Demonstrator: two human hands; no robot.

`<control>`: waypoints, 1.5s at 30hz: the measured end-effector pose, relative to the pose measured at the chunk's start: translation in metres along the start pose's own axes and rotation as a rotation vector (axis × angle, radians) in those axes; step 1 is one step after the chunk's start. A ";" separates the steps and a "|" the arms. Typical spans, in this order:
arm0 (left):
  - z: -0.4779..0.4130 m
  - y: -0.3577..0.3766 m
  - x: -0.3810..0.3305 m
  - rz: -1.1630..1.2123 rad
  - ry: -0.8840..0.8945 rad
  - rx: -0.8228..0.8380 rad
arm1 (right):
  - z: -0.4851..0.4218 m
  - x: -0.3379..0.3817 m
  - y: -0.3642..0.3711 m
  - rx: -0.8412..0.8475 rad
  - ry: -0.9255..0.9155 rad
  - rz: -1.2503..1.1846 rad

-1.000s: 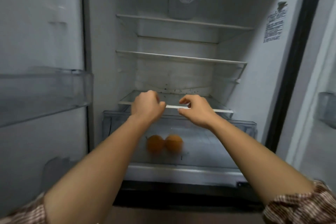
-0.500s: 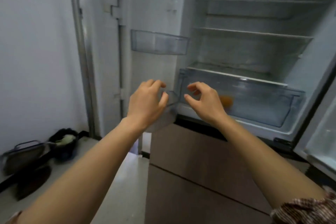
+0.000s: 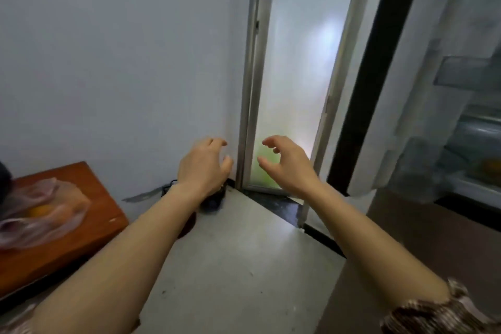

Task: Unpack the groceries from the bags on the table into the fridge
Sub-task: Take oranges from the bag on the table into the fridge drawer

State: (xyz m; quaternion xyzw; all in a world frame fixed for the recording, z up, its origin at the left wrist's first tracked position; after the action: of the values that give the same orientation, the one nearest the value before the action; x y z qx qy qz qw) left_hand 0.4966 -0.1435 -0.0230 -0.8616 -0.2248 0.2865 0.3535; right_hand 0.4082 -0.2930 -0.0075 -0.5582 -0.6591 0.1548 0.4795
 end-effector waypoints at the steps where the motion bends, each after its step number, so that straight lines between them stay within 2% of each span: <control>1: 0.006 -0.007 0.031 -0.033 -0.027 0.029 | -0.006 0.018 0.027 0.038 0.000 0.011; 7: 0.043 -0.059 0.193 -0.174 -0.200 0.120 | -0.028 0.120 0.168 0.230 -0.015 0.034; 17: 0.084 -0.111 0.396 -0.216 -0.372 0.088 | -0.069 0.244 0.346 0.413 -0.158 0.077; 22: 0.095 -0.112 0.495 -0.205 -0.439 0.074 | -0.092 0.280 0.449 0.496 -0.195 0.049; 28: 0.101 -0.078 0.614 -0.196 -0.506 0.211 | -0.120 0.304 0.572 0.610 -0.175 0.070; 32: 0.104 -0.050 0.663 -0.158 -0.448 0.287 | -0.123 0.320 0.632 0.665 -0.177 0.120; 38: 0.093 -0.011 0.701 -0.158 -0.188 0.410 | -0.113 0.327 0.702 0.735 -0.166 0.157; 43: 0.093 0.027 0.734 -0.126 -0.092 0.658 | -0.115 0.327 0.739 0.782 -0.145 0.239; 45: 0.095 0.042 0.746 -0.124 -0.057 0.704 | -0.117 0.327 0.749 0.790 -0.155 0.252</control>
State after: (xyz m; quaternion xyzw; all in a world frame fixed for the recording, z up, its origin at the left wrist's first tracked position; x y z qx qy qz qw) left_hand 0.9907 0.3149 -0.3591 -0.6635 -0.1740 0.3484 0.6389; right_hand 0.9693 0.2041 -0.3533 -0.3945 -0.5099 0.4946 0.5829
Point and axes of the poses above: each hand's wrist, its own z-axis away from the middle knuckle, its own y-axis out of the palm, x = y × z, the point moved 7 cm from there along -z, towards the middle knuckle, and after that the axes turned 6 degrees about y, right-handed, at the moved point
